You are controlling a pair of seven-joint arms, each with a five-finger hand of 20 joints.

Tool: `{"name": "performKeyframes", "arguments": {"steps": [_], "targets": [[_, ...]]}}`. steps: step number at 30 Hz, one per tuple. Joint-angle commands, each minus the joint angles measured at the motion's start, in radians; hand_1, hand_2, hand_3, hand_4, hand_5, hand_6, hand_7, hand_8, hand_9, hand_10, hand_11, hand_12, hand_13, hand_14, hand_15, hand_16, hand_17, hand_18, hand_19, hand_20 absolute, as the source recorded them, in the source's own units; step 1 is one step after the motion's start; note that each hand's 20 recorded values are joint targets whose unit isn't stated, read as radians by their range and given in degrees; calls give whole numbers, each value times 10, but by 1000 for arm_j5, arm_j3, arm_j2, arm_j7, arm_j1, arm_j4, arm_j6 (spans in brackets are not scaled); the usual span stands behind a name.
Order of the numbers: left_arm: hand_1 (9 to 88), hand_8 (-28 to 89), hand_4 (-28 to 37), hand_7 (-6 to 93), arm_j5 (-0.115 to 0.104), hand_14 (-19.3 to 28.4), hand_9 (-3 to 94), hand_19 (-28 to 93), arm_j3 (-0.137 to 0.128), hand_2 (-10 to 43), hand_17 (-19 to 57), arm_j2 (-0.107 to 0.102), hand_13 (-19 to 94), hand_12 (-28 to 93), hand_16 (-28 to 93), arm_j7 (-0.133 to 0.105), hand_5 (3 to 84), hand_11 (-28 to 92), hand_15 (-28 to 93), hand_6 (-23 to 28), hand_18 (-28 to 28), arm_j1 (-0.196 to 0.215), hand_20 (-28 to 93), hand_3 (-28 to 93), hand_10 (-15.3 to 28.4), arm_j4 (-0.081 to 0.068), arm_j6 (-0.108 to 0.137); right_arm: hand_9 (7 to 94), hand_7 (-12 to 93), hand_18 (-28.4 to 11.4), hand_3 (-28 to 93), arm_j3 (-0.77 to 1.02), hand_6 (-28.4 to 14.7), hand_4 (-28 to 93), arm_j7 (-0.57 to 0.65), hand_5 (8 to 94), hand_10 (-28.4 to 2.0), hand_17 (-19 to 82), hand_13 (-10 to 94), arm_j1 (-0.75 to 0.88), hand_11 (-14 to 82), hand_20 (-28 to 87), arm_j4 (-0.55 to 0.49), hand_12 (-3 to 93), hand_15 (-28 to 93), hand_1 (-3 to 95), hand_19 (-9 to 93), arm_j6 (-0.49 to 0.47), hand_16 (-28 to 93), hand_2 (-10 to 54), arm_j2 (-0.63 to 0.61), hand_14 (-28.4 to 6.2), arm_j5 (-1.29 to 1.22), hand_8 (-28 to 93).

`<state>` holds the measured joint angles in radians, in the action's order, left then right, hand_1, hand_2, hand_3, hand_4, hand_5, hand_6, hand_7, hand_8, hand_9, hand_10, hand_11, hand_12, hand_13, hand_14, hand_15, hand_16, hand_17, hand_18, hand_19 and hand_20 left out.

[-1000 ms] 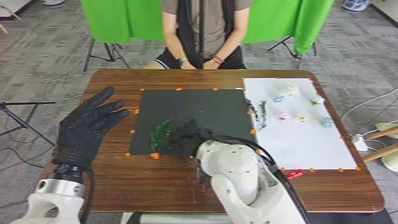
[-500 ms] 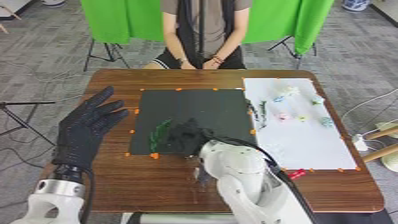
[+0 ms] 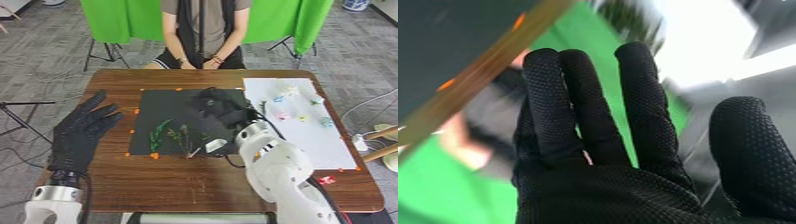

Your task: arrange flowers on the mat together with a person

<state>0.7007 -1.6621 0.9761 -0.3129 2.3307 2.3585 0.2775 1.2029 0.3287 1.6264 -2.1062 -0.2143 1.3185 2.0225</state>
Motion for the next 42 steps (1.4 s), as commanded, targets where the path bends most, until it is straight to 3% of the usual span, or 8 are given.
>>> {"name": "performKeyframes", "arguments": {"steps": [1, 6, 8, 11, 16, 21, 31, 42], "targets": [[218, -93, -283, 94, -31, 278, 425, 701, 21, 95, -21, -10, 356, 90, -123, -68, 348, 237, 450, 81, 276, 20, -168, 763, 212, -21, 51, 516, 108, -215, 818, 259, -9, -283, -41, 573, -218, 21, 380, 219, 229, 196, -55, 114, 578, 72, 502, 116, 29, 214, -61, -246, -887, -130], [209, -94, -283, 96, -24, 272, 426, 709, 11, 93, -17, 7, 362, 86, -115, -67, 342, 223, 426, 74, 276, 39, -188, 768, 207, -38, 20, 503, 94, -217, 800, 357, -13, -283, -86, 523, -209, 24, 373, 362, 187, 186, -86, 110, 480, 61, 494, 190, 51, 228, -33, -251, -1089, -123], [209, -94, -283, 96, -42, 271, 419, 703, 8, 93, -22, 19, 357, 87, -112, -75, 342, 220, 421, 74, 275, 53, -194, 767, 206, -44, 31, 499, 94, -217, 796, 377, -12, -283, -106, 502, -206, 24, 373, 403, 176, 182, -93, 109, 458, 54, 486, 208, 58, 231, -16, -253, -1148, -121], [203, -94, -283, 96, -40, 275, 404, 692, -6, 90, -33, 34, 338, 88, -104, -95, 342, 214, 423, 73, 272, 80, -196, 765, 206, -46, 27, 494, 94, -216, 792, 393, -7, -283, -136, 472, -205, 24, 373, 452, 169, 181, -101, 111, 452, 45, 484, 228, 69, 236, 4, -255, -1168, -121], [194, -93, -283, 93, -21, 282, 387, 685, -26, 88, -40, 50, 312, 93, -92, -68, 339, 209, 451, 63, 271, 93, -179, 762, 203, -51, -2, 488, 88, -215, 774, 420, -5, -283, -114, 437, -203, 23, 375, 501, 163, 181, -112, 111, 451, 31, 483, 216, 77, 242, 13, -257, -1132, -118], [185, -92, -283, 91, -12, 283, 378, 670, -16, 90, -48, 61, 303, 93, -96, -54, 337, 202, 451, 62, 269, 85, -172, 757, 200, -59, -26, 481, 85, -215, 771, 424, -4, -283, -107, 417, -195, 12, 361, 510, 141, 173, -111, 107, 396, 12, 463, 193, 75, 248, 25, -260, -1088, -115], [180, -88, -283, 91, -26, 282, 375, 628, -4, 90, -57, 50, 292, 103, -89, -72, 344, 207, 458, 68, 265, 86, -105, 757, 207, -52, 0, 469, 85, -209, 775, 422, -7, -283, -108, 412, -189, 3, 345, 506, 108, 165, -114, 108, 320, 0, 444, 193, 109, 251, 27, -257, -1074, -117], [183, -89, -283, 115, -28, 284, 382, 638, 3, 92, -58, 45, 293, 110, -98, -72, 370, 244, 492, 95, 267, 76, -84, 755, 221, -49, 2, 485, 96, -207, 780, 414, -14, -283, -124, 436, -191, 4, 361, 508, 116, 170, -118, 111, 345, -2, 445, 217, 121, 254, 15, -255, -1075, -120]]}}
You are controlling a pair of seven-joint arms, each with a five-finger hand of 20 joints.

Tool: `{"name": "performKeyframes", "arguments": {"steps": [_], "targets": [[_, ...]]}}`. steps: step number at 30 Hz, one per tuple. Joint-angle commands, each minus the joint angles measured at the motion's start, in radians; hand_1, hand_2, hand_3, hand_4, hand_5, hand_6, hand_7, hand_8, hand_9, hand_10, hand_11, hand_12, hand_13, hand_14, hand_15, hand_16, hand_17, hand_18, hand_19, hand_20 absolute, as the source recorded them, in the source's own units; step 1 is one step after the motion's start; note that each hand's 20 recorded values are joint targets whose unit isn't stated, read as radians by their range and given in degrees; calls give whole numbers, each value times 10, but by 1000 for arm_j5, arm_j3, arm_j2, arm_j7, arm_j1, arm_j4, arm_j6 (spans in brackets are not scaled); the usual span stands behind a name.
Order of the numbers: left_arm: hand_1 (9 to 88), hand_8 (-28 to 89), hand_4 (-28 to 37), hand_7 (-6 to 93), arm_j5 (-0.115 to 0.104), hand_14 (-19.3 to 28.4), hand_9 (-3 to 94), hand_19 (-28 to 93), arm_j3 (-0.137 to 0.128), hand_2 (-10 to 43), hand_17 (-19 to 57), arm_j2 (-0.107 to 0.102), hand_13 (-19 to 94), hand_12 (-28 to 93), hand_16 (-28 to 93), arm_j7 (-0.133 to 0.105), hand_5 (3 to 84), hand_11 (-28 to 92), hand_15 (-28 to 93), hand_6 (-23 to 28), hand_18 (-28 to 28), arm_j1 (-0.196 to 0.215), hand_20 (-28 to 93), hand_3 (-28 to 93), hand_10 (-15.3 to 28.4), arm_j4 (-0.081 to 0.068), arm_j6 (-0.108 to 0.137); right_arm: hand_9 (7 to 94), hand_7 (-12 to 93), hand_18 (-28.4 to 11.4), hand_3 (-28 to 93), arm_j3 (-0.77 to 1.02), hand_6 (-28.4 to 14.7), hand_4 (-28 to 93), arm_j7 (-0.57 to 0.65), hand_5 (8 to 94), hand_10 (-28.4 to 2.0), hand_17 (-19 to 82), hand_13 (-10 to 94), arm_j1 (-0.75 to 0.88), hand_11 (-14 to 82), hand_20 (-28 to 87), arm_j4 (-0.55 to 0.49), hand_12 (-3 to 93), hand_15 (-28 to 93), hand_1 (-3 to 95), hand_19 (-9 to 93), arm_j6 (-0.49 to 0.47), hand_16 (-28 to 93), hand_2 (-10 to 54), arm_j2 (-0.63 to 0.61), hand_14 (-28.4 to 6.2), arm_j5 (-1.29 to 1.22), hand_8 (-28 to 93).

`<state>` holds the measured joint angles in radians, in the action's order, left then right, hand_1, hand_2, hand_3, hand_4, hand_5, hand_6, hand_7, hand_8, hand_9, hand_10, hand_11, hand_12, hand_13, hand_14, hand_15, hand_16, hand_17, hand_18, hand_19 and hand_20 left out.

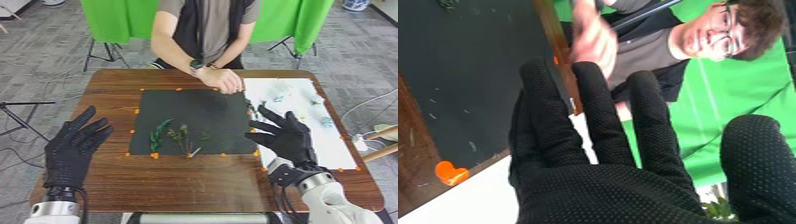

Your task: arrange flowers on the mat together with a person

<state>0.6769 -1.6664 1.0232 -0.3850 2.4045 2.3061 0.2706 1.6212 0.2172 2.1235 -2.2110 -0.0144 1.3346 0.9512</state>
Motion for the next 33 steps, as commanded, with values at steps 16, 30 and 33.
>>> {"name": "performKeyframes", "arguments": {"steps": [16, 30, 33], "targets": [[185, -88, -283, 112, -11, 284, 382, 717, 13, 92, -20, -12, 313, 108, -107, -16, 368, 252, 517, 95, 283, 0, -98, 754, 222, 9, 20, 498, 102, -207, 782, -6, -16, -283, -13, 452, -194, 6, 373, 7, 129, 174, -11, 111, 376, -1, 449, 7, 110, 257, 5, -255, -8, -122], [188, -87, -283, 112, -17, 284, 386, 765, 19, 92, -8, -20, 314, 107, -115, -22, 369, 257, 520, 97, 284, -5, -236, 755, 224, 10, 32, 505, 104, -207, 783, -7, -17, -283, -11, 460, -194, 7, 379, 3, 135, 175, -8, 110, 390, 4, 453, 2, 101, 258, 5, -255, -4, -123], [188, -87, -283, 112, -21, 284, 385, 763, 19, 92, -12, -23, 313, 107, -114, -28, 369, 257, 521, 97, 284, -2, -244, 756, 225, 10, 37, 505, 104, -207, 784, -8, -17, -283, -12, 461, -194, 8, 379, 1, 135, 175, -6, 110, 392, 4, 454, 2, 100, 258, 4, -255, -5, -123]]}}
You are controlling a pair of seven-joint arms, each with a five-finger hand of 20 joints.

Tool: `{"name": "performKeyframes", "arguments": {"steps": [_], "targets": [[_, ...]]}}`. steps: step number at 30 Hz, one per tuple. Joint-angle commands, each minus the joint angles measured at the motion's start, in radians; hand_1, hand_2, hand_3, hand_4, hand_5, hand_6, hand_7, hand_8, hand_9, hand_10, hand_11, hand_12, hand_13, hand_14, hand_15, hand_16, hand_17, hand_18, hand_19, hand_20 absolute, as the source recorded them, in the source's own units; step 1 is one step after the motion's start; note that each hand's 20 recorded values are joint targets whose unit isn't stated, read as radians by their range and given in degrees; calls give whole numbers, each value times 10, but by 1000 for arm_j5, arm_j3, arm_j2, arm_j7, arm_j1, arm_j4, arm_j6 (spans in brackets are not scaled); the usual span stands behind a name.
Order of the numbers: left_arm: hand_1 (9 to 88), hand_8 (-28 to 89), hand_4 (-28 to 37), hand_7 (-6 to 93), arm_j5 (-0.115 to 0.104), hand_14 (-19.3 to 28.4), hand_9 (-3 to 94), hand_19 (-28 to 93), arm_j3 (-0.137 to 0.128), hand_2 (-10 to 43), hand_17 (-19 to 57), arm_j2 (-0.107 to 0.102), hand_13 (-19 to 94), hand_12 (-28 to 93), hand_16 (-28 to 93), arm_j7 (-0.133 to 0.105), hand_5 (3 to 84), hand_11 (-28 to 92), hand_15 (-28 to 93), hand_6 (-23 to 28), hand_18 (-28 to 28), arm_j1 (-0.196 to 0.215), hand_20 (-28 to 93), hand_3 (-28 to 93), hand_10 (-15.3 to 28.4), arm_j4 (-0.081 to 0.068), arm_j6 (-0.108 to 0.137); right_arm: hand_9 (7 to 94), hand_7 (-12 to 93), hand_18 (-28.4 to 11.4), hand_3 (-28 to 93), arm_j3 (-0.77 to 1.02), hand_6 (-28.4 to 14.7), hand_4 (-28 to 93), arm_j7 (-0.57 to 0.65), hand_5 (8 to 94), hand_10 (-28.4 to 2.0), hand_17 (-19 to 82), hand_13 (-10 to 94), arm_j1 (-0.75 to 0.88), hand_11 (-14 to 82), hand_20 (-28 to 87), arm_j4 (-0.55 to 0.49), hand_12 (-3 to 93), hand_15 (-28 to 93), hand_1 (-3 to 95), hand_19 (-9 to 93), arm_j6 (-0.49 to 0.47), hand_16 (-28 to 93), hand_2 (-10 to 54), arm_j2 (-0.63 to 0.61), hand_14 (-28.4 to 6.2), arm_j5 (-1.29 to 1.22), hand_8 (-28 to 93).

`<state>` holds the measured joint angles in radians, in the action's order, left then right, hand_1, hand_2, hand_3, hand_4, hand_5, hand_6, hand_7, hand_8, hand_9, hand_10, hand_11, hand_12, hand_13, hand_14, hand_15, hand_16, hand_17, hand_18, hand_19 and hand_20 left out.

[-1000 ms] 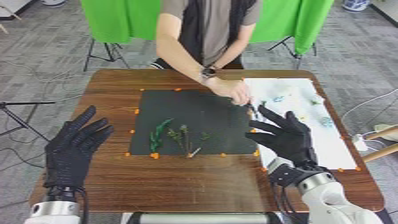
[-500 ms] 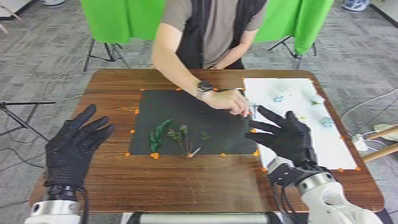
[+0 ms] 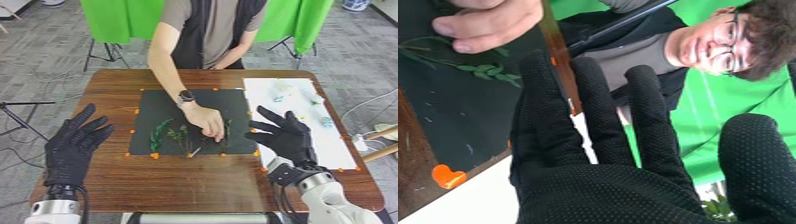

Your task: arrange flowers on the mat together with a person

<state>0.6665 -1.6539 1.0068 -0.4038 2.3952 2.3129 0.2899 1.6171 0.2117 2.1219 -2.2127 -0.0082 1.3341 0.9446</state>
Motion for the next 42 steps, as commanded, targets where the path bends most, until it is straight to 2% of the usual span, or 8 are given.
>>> {"name": "performKeyframes", "arguments": {"steps": [1, 5, 11, 20, 24, 28, 32, 42], "targets": [[188, -87, -283, 113, -11, 284, 386, 761, 7, 92, -14, -7, 312, 106, -114, -10, 369, 257, 521, 97, 284, 8, -246, 756, 225, 3, 18, 505, 104, -207, 784, -3, -17, -283, -3, 461, -194, 8, 380, 2, 136, 174, -4, 109, 392, 4, 455, -5, 99, 257, 6, -255, 5, -123], [189, -88, -283, 113, -11, 284, 385, 754, 10, 92, -21, -8, 308, 107, -114, -7, 370, 258, 521, 97, 284, 1, -248, 757, 225, 1, 17, 513, 104, -207, 794, -13, -20, -283, -17, 467, -196, 14, 394, 0, 141, 177, -6, 111, 413, 17, 462, 33, 102, 243, -8, -252, 25, -123], [190, -88, -283, 113, -16, 284, 385, 747, 20, 91, -26, -19, 306, 107, -113, -19, 370, 260, 520, 99, 284, -7, -240, 757, 225, -1, 22, 567, 114, -215, 821, -46, -21, -282, 5, 471, -203, 53, 453, -34, 213, 186, -10, 118, 558, 74, 528, 184, 64, 187, -62, -243, 146, -127], [191, -89, -283, 115, -15, 284, 385, 740, 28, 91, -28, -23, 305, 106, -113, -13, 369, 262, 522, 98, 284, -20, -227, 759, 225, -3, 20, 612, 140, -230, 837, -81, -14, -282, 200, 478, -199, 111, 529, -134, 313, 192, -12, 128, 665, 169, 634, 321, 51, 99, -159, -216, 527, -137], [191, -89, -283, 115, -13, 284, 385, 738, 28, 91, -29, -26, 303, 106, -113, -10, 369, 262, 521, 98, 284, -18, -223, 759, 225, -1, 20, 623, 143, -230, 836, -169, -10, -281, 379, 480, -192, 133, 560, -247, 332, 183, 25, 127, 671, 199, 658, 368, 47, 77, -227, -201, 784, -138], [192, -89, -283, 114, -19, 284, 385, 735, 32, 92, -31, -33, 303, 106, -113, -23, 370, 263, 522, 98, 284, -17, -219, 758, 225, 1, 28, 640, 148, -231, 835, -252, -4, -279, 536, 478, -184, 149, 590, -335, 341, 166, 77, 125, 664, 233, 675, 341, 47, 46, -276, -186, 1083, -140], [193, -89, -283, 114, -20, 284, 385, 732, 35, 92, -32, -35, 303, 106, -113, -22, 370, 263, 522, 98, 284, -20, -214, 757, 224, 1, 32, 665, 155, -228, 839, -327, -5, -280, 640, 481, -162, 164, 632, -432, 361, 140, 147, 130, 650, 281, 685, 277, 55, -19, -297, -151, 1265, -142], [198, -88, -283, 114, -20, 284, 385, 723, 36, 92, -36, -34, 303, 106, -114, -7, 371, 266, 523, 100, 284, -24, -207, 759, 225, 5, 36, 686, 152, -225, 819, -453, -2, -282, 758, 473, -155, 181, 656, -572, 349, 118, 289, 136, 629, 324, 703, 160, 68, -65, -306, -132, 1476, -142]]}}
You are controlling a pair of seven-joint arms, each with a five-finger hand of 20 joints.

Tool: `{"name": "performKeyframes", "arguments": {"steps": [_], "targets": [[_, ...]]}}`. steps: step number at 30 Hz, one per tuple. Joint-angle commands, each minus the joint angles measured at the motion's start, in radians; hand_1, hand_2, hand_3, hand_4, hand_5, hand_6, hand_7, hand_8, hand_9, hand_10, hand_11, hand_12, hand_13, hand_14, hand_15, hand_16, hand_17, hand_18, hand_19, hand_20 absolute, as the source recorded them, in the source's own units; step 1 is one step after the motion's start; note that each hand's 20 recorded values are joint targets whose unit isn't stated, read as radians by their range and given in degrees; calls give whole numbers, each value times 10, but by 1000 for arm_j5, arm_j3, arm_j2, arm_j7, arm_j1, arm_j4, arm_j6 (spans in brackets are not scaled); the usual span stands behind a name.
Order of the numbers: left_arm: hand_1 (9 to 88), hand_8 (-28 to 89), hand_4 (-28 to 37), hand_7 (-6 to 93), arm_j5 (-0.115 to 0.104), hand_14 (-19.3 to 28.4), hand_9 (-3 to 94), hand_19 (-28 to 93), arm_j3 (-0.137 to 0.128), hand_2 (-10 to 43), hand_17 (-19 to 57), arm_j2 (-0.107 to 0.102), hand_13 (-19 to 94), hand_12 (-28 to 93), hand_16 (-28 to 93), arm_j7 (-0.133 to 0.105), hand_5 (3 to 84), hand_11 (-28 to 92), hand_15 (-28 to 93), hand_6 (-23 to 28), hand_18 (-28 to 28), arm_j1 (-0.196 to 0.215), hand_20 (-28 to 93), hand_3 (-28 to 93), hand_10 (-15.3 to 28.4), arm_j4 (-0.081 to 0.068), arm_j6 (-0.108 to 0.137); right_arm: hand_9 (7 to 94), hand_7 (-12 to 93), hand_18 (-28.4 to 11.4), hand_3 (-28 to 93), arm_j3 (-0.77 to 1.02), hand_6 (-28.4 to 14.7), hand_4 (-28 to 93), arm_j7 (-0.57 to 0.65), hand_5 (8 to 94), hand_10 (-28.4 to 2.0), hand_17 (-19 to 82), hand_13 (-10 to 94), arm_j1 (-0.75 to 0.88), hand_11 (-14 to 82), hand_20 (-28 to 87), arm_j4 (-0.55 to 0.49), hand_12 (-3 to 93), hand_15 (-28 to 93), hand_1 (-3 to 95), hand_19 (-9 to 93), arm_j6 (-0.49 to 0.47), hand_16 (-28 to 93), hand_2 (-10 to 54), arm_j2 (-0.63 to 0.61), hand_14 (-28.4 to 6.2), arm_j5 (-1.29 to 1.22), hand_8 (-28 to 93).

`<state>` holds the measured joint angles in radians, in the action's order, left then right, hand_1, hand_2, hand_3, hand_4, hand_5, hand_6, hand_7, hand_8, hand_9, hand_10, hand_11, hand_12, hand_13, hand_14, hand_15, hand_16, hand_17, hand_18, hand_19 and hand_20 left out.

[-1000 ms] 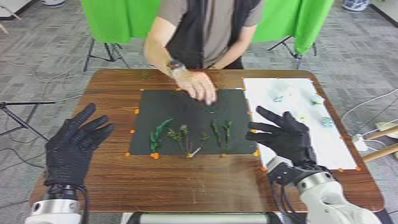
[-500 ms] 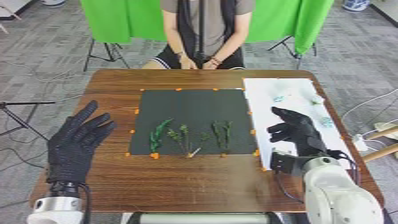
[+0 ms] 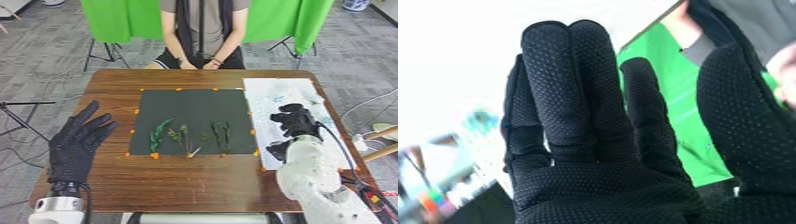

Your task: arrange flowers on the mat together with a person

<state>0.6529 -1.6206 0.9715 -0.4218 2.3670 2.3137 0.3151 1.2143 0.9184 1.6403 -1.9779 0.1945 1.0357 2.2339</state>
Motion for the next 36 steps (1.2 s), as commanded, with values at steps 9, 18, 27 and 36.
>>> {"name": "performKeyframes", "arguments": {"steps": [9, 18, 27, 36], "targets": [[199, -89, -283, 115, -2, 284, 385, 719, -2, 92, -38, 5, 303, 104, -114, 25, 373, 267, 523, 101, 284, 0, -199, 758, 226, 5, 4, 686, 147, -222, 814, -102, 12, -283, 86, 458, -147, 180, 656, -169, 341, 104, 168, 137, 618, 350, 704, -263, 73, -90, 8, -126, 175, -141], [199, -89, -283, 115, 1, 284, 385, 716, 0, 92, -39, 5, 303, 105, -114, 31, 374, 267, 524, 102, 284, -10, -192, 759, 226, 2, -3, 692, 151, -218, 808, -168, 22, -283, 114, 480, -141, 177, 662, -219, 326, 91, 256, 137, 600, 375, 705, -313, 74, -95, 3, -119, 189, -145], [199, -89, -283, 114, 7, 284, 385, 714, -3, 92, -39, 6, 302, 105, -115, 34, 375, 266, 524, 103, 284, -13, -188, 758, 227, 9, -14, 934, 145, -159, 663, -195, 32, -283, 62, 864, -71, 276, 825, -196, 172, 44, 259, 282, 474, 570, 788, -209, 204, -95, 17, -52, 312, -13], [198, -88, -283, 114, 21, 284, 385, 715, -8, 91, -39, -7, 302, 105, -114, 16, 376, 266, 524, 103, 284, -16, -184, 760, 226, 27, -24, 937, 138, -156, 669, -223, 25, -283, -117, 880, -72, 285, 842, -209, 214, 40, 114, 267, 487, 579, 805, -104, 211, -95, 112, -48, 379, -10]]}}
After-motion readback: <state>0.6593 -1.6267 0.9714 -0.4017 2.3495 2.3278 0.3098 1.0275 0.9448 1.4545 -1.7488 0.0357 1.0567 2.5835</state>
